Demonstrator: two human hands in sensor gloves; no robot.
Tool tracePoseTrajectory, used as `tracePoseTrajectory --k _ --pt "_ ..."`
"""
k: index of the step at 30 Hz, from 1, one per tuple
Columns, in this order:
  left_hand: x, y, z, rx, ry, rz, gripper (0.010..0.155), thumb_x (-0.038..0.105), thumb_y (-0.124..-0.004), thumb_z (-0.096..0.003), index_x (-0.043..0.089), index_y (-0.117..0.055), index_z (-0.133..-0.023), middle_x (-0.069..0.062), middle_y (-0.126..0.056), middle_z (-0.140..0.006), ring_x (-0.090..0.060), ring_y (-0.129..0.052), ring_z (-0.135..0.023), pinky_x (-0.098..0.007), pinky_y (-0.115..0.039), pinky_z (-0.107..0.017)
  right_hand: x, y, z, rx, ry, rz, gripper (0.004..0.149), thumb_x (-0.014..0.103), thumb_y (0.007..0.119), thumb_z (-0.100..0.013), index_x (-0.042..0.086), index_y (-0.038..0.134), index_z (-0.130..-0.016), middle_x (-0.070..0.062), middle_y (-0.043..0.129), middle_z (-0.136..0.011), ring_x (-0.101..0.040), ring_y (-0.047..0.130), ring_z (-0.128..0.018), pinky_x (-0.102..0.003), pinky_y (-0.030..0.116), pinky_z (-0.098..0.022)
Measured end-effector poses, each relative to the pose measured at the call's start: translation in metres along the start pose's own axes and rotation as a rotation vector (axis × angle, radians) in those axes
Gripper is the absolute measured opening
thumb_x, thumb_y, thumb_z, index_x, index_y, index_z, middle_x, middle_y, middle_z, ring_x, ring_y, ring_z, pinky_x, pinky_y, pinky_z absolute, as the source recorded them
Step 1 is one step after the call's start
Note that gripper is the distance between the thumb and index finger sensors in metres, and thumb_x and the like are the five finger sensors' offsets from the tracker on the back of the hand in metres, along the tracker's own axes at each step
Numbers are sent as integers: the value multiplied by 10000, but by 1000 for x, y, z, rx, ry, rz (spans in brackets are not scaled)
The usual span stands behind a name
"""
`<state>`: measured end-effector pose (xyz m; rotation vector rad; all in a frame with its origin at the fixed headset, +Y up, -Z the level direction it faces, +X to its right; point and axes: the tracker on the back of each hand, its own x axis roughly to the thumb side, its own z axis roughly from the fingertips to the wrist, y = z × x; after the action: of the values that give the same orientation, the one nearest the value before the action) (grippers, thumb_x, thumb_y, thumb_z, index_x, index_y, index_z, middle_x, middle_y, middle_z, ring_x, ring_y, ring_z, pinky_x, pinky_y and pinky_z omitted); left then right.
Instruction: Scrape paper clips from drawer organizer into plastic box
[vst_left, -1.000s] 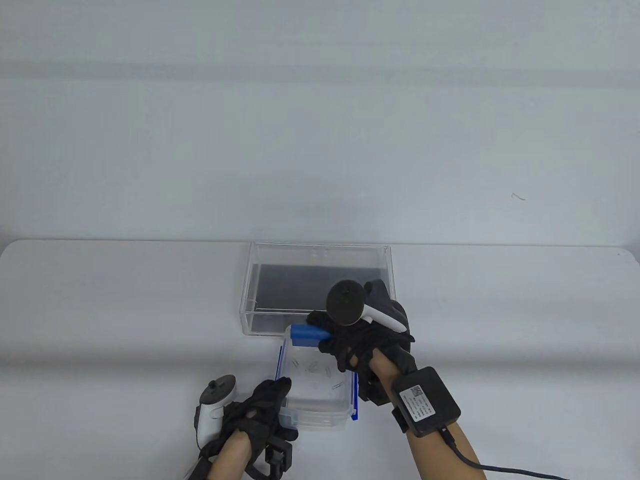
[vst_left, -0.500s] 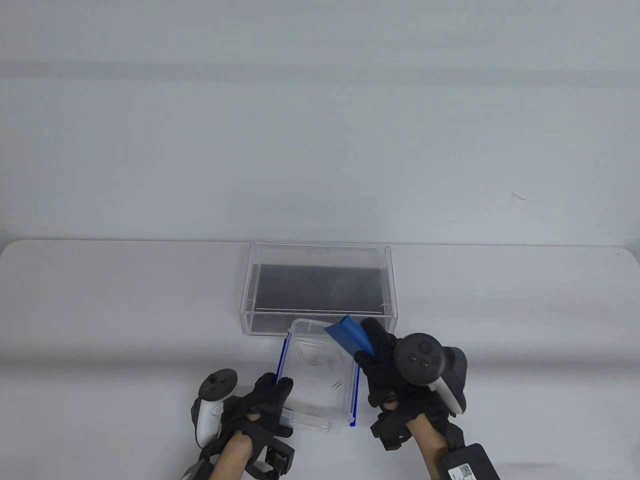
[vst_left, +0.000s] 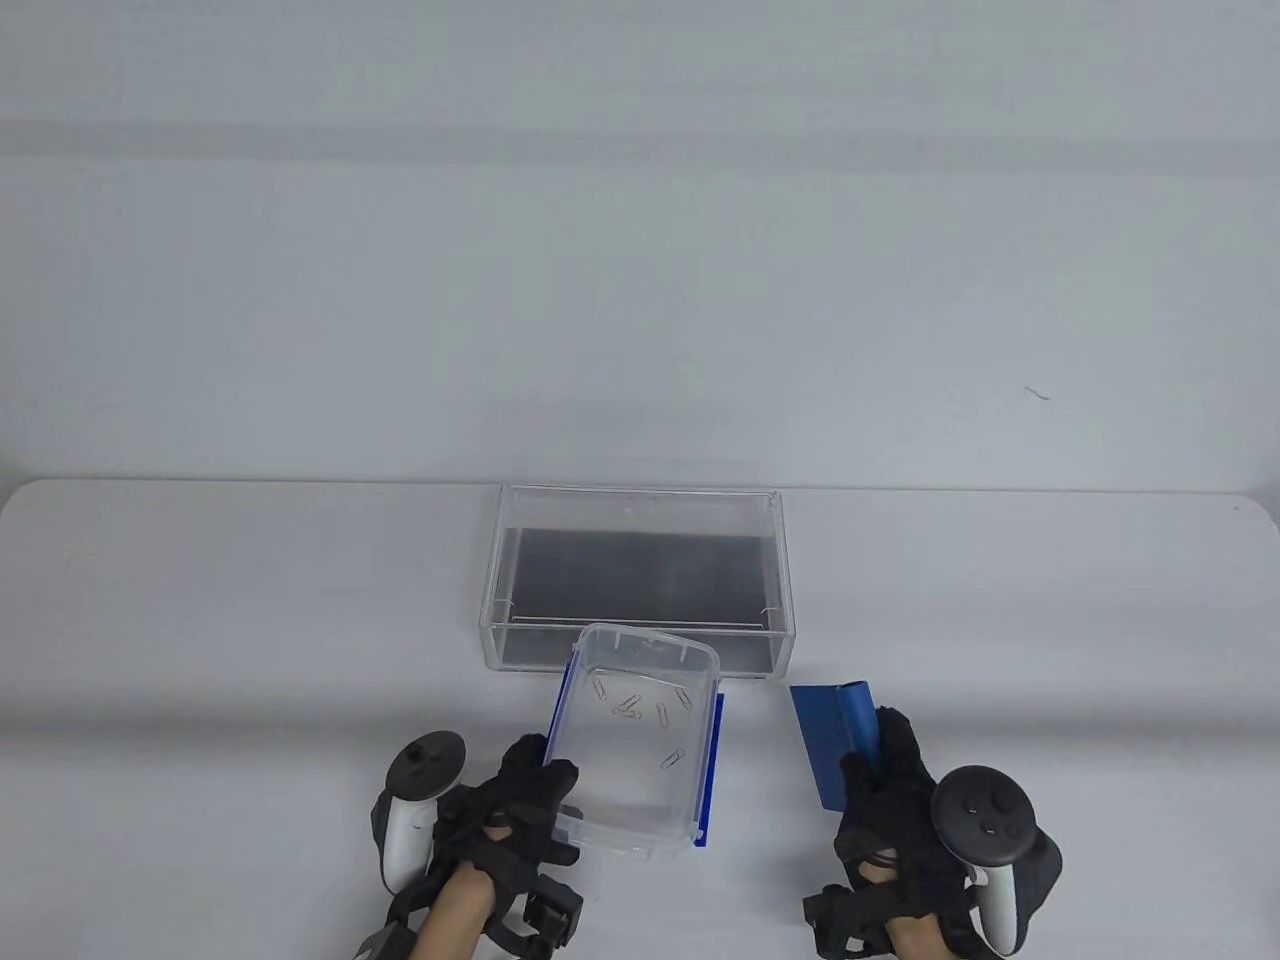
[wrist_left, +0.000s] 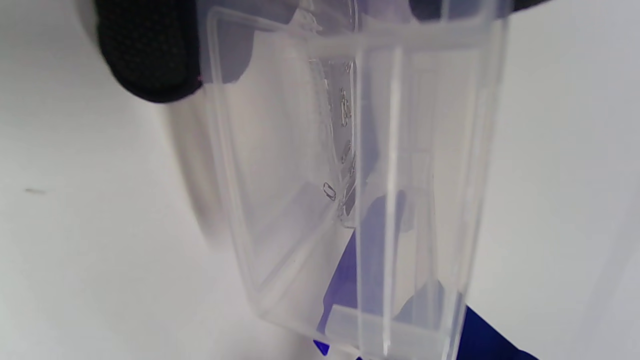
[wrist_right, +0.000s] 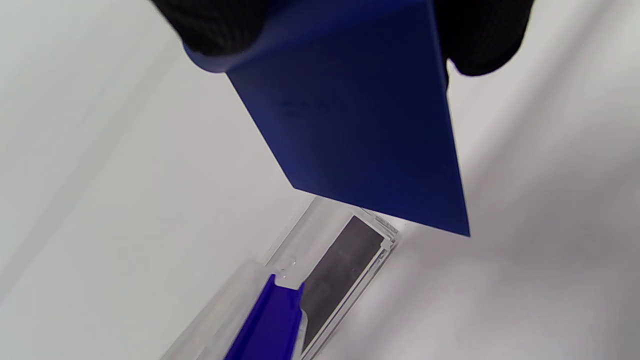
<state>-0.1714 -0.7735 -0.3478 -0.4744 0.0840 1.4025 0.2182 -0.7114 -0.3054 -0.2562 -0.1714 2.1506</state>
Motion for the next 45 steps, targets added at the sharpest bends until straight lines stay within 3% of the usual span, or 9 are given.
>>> tracePoseTrajectory --k 6,11,15,21,26,34,45 --pt "16 18 7 67 -91 -27 808 488 -659 -482 181 -160 -1038 -247 -443 -985 -487 -757 -801 -473 -851 -472 2 -2 2 -10 -17 8 647 390 675 -440 214 390 -993 -63 695 -906 -287 796 -733 -512 624 -641" --pt "34 48 22 201 -169 2 704 488 -644 -495 240 -311 -1063 -222 -432 -1014 -514 -760 -800 -496 -853 -468 0 -2 1 -7 -14 22 644 390 677 -441 213 393 -992 -63 696 -907 -290 797 -735 -513 625 -641" --pt "36 94 34 332 -200 83 673 474 -667 -495 245 -397 -1067 -203 -452 -1022 -519 -770 -795 -511 -854 -465 1 -1 1 6 -17 22 643 392 673 -444 215 390 -993 -59 690 -912 -286 794 -742 -511 624 -643" --pt "17 170 55 554 -154 40 666 504 -701 -484 270 -463 -1062 -193 -502 -1012 -496 -781 -791 -495 -858 -461 4 4 1 32 -39 59 642 393 676 -444 216 393 -993 -58 690 -914 -288 792 -746 -512 622 -646" --pt "-12 207 63 642 -39 44 664 519 -730 -477 273 -515 -1054 -198 -558 -993 -496 -793 -777 -491 -861 -449 9 7 6 44 -66 76 639 391 697 -445 219 410 -990 -56 694 -915 -290 793 -753 -514 623 -645" --pt "-39 224 64 623 133 -3 655 501 -739 -477 262 -538 -1054 -216 -544 -997 -504 -756 -801 -518 -827 -463 11 12 7 66 -77 95 637 386 708 -442 216 424 -986 -59 698 -913 -295 794 -753 -518 623 -643" --pt "-43 227 64 714 278 -335 593 436 -722 -475 216 -627 -1017 -201 -566 -986 -424 -731 -823 -463 -783 -501 11 14 7 78 -76 121 636 382 705 -439 214 427 -986 -60 696 -916 -296 794 -754 -520 622 -643"
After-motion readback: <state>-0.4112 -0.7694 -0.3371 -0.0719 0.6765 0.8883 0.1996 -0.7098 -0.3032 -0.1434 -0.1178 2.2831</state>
